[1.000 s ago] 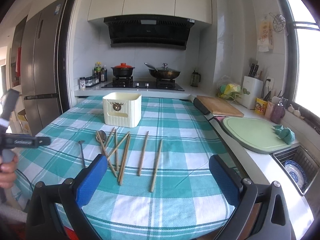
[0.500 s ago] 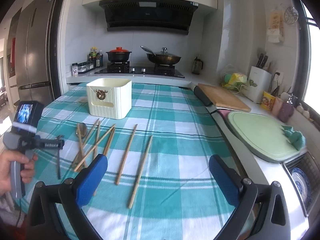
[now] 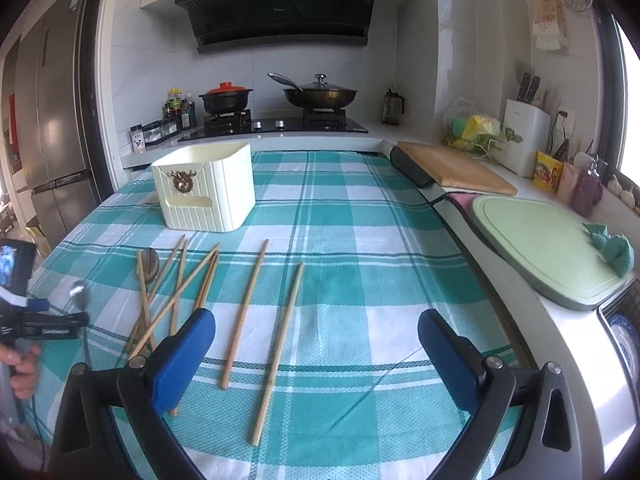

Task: Organize utensils
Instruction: 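Lower the left tool to the metal spoon and close on its bowl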

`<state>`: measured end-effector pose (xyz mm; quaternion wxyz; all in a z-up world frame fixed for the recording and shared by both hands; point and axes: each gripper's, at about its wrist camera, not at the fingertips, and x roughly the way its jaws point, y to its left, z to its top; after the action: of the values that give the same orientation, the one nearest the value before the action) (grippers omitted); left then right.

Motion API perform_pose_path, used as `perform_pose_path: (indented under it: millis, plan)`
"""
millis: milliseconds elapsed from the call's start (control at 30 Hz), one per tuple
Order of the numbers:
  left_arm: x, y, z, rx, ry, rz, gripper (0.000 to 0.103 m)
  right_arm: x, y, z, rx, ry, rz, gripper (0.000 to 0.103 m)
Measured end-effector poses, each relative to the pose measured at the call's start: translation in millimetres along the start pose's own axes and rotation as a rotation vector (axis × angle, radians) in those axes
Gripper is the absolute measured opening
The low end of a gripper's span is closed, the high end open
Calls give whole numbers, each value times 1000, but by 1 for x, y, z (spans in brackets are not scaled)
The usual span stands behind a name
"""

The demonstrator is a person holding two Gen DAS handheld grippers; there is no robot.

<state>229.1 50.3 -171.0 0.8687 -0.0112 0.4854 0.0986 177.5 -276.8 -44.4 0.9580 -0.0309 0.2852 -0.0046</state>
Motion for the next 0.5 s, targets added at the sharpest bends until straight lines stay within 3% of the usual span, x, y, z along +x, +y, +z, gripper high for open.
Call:
perform_pose_path:
  millis: [333, 500]
  plan:
    - [2, 5, -13, -98, 19, -34, 103, 36, 10, 0, -46, 82, -5, 103]
    - [0, -13, -15, -24, -7, 7, 103, 90, 11, -2, -18, 212, 2, 103]
